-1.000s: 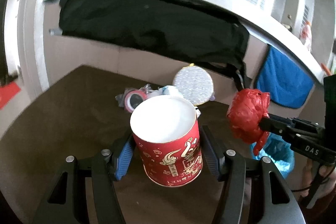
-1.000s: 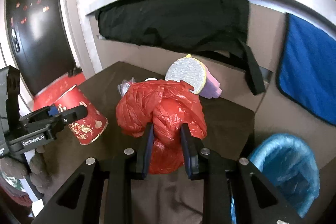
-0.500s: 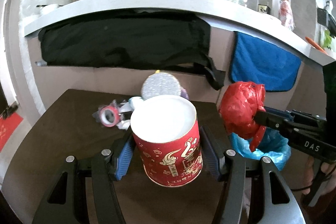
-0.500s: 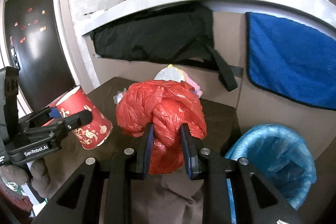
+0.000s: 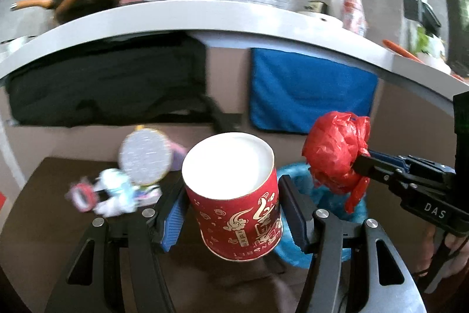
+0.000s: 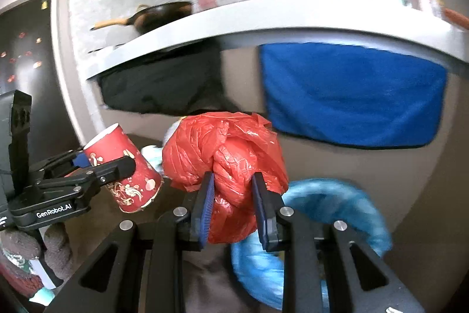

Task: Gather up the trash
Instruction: 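Carry the red cup and red bag over the bin and open both tools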

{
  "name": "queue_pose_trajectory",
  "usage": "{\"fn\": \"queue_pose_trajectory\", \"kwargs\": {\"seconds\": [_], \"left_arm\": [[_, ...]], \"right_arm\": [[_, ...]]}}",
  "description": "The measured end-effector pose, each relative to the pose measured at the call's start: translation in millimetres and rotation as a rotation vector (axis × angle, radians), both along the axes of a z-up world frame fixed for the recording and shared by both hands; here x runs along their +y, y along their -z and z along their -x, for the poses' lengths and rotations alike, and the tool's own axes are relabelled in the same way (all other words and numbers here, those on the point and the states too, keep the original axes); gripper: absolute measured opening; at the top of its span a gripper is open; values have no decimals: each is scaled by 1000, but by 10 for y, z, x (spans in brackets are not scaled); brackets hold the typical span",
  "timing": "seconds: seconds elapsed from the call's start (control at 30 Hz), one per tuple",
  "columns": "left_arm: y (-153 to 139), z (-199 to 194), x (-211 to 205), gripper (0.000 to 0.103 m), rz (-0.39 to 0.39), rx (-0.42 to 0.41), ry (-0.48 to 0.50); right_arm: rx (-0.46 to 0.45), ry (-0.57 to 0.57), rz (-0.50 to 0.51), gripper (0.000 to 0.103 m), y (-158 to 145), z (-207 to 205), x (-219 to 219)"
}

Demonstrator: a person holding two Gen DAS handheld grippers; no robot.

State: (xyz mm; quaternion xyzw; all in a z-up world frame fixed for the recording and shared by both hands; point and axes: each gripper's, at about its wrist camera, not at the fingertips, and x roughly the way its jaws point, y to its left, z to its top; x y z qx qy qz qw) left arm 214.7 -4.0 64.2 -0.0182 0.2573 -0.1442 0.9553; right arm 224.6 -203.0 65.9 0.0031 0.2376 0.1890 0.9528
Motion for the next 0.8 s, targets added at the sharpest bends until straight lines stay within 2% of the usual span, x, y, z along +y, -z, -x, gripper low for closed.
{"fn": "queue_pose_trajectory", "kwargs": {"seconds": [0.17, 0.37, 0.8], "left_arm": [[105, -163, -445, 60, 3, 17, 66], [282, -303, -837, 60, -3, 48, 120], [600, -681, -1126, 60, -43, 144, 176]], "right_arm": [[-11, 90, -6, 23, -2, 46, -412], [15, 146, -40, 23, 117, 25, -770], [133, 186, -127, 23, 600, -291, -1147]]}}
